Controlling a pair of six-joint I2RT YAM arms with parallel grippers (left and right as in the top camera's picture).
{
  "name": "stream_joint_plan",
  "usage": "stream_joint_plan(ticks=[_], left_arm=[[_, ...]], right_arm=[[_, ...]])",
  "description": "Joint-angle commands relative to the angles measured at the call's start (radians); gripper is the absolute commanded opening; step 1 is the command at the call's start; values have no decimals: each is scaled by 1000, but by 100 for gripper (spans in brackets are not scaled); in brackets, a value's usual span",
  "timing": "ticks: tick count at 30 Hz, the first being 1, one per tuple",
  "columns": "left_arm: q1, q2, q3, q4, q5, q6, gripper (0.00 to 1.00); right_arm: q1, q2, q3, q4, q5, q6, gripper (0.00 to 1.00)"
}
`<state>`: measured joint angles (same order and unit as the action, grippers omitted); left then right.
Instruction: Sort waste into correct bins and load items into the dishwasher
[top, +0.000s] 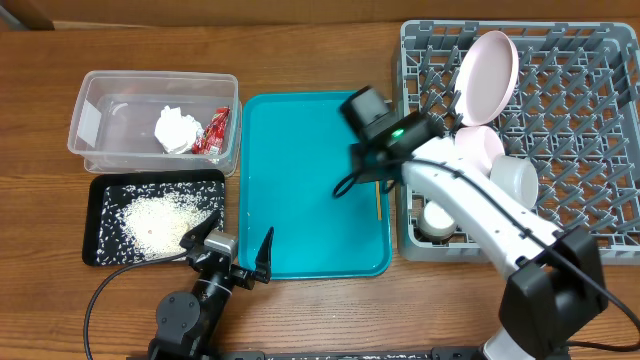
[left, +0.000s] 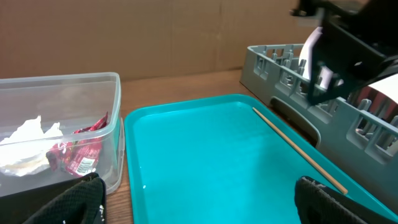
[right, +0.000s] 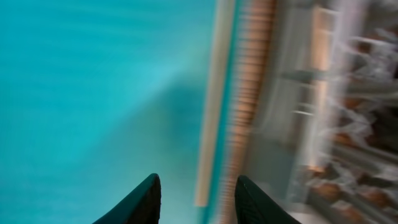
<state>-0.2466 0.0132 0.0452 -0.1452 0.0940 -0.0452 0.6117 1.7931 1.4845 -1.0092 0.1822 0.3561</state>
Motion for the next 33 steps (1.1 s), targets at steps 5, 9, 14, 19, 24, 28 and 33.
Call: stream_joint_plan(ticks=[5,9,14,19,24,28,33], left_arm=[[6,-8,-7,3,0,5,100],[6,-8,-7,3,0,5,100],[6,-8,-7,3,0,5,100],[6,-8,-7,3,0,5,100],[6,-8,-7,3,0,5,100],[6,-8,-7,3,0,5,100],[6,-8,-7,3,0,5,100]], right_arm=[[87,120,8,89,129,42,39],[84,220,8,91,272,77,39],[80,306,8,111,297,86,40],[80,342,8,114,273,91,39],[73,348,8,99,273,91,40],[61,348,8,87,299,90,32],[60,348,8,68,354,90,36]])
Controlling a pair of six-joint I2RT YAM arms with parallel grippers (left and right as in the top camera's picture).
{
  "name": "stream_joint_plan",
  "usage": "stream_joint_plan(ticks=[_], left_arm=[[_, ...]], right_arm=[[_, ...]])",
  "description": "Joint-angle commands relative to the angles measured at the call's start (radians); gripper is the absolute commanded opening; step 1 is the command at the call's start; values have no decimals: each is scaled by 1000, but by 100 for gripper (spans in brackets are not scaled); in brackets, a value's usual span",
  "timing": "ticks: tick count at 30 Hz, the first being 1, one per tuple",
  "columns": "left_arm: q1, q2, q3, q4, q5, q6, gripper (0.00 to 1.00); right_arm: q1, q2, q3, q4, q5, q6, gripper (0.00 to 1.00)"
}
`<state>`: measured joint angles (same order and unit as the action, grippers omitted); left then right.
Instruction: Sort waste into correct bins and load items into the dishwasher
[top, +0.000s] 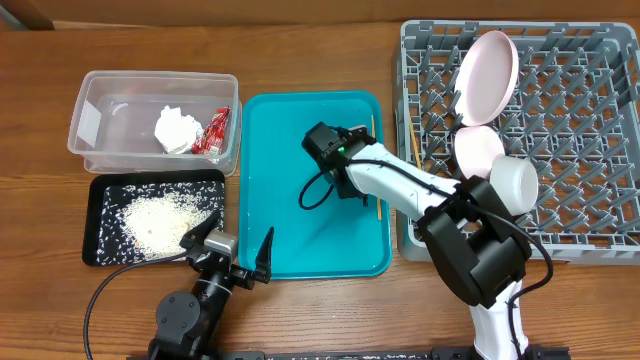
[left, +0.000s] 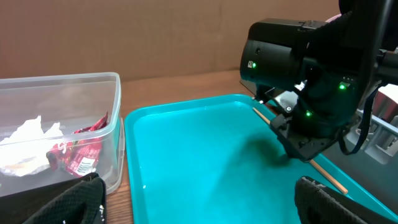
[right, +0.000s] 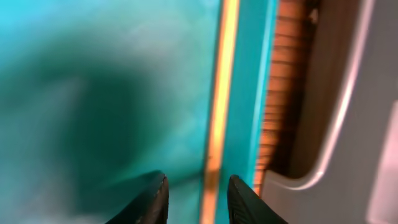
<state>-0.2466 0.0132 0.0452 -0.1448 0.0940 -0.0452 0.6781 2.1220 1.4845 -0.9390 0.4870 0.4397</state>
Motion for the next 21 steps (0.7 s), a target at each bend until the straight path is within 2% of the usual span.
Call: stream_joint_plan(ticks=[1,3,13,19,21], left_arm=[[6,-8,-7,3,0,5,100],[6,-8,-7,3,0,5,100],[6,-8,-7,3,0,5,100],[6,-8,-7,3,0,5,100],[6,-8,-7,3,0,5,100]], right_arm=[[-8,19,8,-3,40,6,37],[-13,19,8,-5,-1,6,38],[-57,33,8,3,-474,6,36],[-37,33,8,-28,-484,6,31],[-36,33,9,-37,-420,6,25]])
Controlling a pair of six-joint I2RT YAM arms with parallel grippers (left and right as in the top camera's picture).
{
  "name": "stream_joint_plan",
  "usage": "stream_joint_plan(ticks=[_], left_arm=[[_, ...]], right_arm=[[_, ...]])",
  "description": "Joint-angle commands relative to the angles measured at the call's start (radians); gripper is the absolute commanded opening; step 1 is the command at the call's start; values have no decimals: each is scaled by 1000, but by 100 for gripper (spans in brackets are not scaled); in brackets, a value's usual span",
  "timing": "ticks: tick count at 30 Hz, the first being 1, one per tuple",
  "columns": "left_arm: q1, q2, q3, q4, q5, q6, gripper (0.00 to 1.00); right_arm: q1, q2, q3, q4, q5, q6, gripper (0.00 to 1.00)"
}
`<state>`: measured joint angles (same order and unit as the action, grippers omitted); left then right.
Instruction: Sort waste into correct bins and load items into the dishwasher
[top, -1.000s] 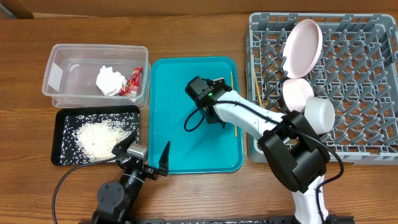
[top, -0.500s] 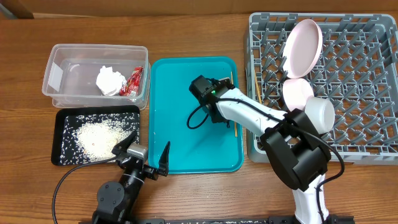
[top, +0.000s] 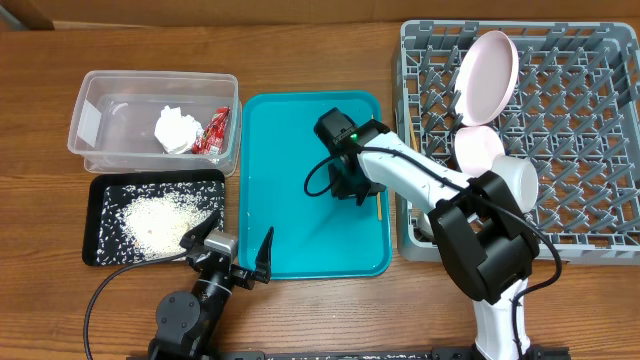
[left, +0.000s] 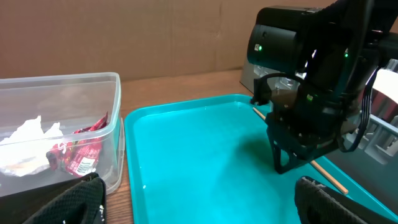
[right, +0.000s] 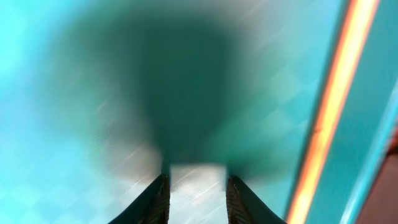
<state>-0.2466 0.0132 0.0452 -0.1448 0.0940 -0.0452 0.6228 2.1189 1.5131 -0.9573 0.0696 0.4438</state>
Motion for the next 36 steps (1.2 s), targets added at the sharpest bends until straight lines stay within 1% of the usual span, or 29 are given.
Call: stream_joint_plan(ticks=[1,2,5,8,10,11,13,14,18,22,25,28,30,36], left_arm=[[6,-8,-7,3,0,5,100],[6,-8,-7,3,0,5,100],[6,-8,-7,3,0,5,100],[6,-8,-7,3,0,5,100],[6,-8,-7,3,0,5,100],[6,-8,-7,3,0,5,100],[6,-8,-7,3,0,5,100],[6,-8,-7,3,0,5,100],[6,-8,-7,3,0,5,100],[6,-8,-7,3,0,5,100],[6,-8,-7,3,0,5,100],[6,-8,-7,3,0,5,100],[6,-8,-7,3,0,5,100],[6,-8,-7,3,0,5,100]], right_arm=[[19,35,-17,-25,34,2,24],[19,29,-6,-48,161,2,24],[23,13,14,-85,307,2,25],[26,-4,21,-96,405,1,27],[26,-4,21,-93,423,-3,30],[26,-3,18,-82,417,-2,33],[23,-3,17,-69,389,-2,35],[17,-3,15,-57,335,-2,36],[6,1,-23,-16,223,-2,36],[6,6,-77,21,192,2,36],[6,6,-112,47,109,1,36],[18,5,-108,53,21,-36,35],[28,5,-97,48,-23,-59,33],[77,-10,-43,21,-38,-59,32]])
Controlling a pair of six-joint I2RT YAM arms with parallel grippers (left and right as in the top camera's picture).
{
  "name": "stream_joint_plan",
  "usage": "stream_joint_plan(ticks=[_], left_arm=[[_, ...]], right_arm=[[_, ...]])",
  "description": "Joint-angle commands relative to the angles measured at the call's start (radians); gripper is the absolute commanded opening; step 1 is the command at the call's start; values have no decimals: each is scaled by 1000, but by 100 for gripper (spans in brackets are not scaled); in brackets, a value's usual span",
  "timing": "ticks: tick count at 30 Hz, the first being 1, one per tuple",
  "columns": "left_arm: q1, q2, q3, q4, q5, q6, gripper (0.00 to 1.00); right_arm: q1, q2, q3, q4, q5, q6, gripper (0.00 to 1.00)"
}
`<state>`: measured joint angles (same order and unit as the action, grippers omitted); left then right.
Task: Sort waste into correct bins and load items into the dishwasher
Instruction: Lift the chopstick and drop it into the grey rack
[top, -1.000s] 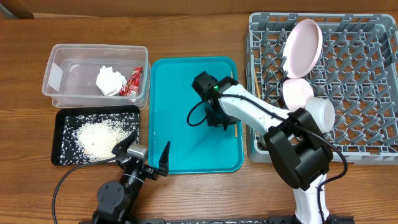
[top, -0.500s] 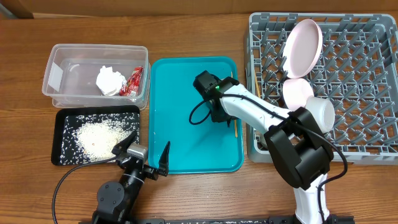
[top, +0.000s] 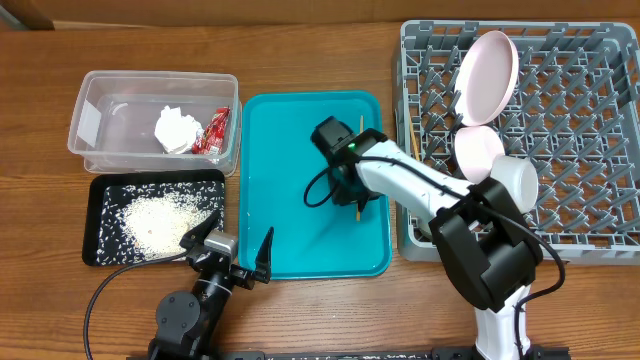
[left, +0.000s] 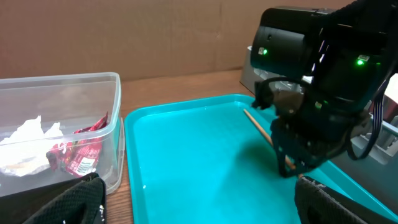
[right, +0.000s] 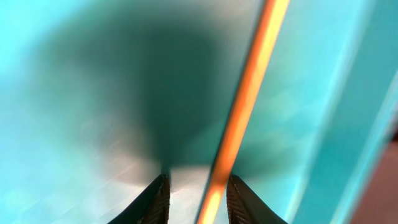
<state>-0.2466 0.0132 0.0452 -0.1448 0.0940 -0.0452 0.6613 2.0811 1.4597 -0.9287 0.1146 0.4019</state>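
A wooden chopstick (top: 360, 128) lies tilted on the teal tray (top: 290, 200), right of its middle. My right gripper (top: 350, 195) is down on the tray over it. In the right wrist view the chopstick (right: 249, 106) runs between the open fingers, close to the right finger (right: 239, 196). The left wrist view shows the chopstick (left: 256, 123) slanting under the right arm. My left gripper (top: 237, 258) rests open at the tray's near left corner, holding nothing (left: 199, 199).
A clear bin (top: 100, 100) with a white tissue and a red wrapper stands at the back left. A black tray (top: 105, 240) of rice lies in front of it. The grey dish rack (top: 580, 130) on the right holds a pink plate (top: 487, 62), a pink bowl (top: 478, 150) and a white cup (top: 515, 180).
The chopstick has shifted left from the tray's right edge toward the middle and now lies between my right fingers. The right gripper has moved slightly. The left arm is unchanged.
My right gripper was above the tray's right side, beside the rack, with the chopstick along the tray's right edge. Then it was low on the tray next to the chopstick, then left of it. Now the chopstick sits between its fingers, away from the edge.
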Motion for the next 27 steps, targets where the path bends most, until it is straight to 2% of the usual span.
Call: stream_joint_plan(ticks=[1,4,6,7,11,14,20,23,27], left_arm=[[6,-8,-7,3,0,5,100],[6,-8,-7,3,0,5,100],[6,-8,-7,3,0,5,100],[6,-8,-7,3,0,5,100],[6,-8,-7,3,0,5,100],[6,-8,-7,3,0,5,100],[6,-8,-7,3,0,5,100],[6,-8,-7,3,0,5,100],[6,-8,-7,3,0,5,100]], right_arm=[[43,26,18,-8,-82,-17,30],[46,23,34,-7,-81,33,24],[40,23,34,-9,-79,81,15],[33,23,34,-19,-80,133,4],[33,1,54,-43,-56,138,4],[33,-59,96,-72,-46,86,4],[14,-259,165,-131,150,69,4],[-40,-347,165,-165,235,60,4],[-160,-372,164,-208,214,7,4]])
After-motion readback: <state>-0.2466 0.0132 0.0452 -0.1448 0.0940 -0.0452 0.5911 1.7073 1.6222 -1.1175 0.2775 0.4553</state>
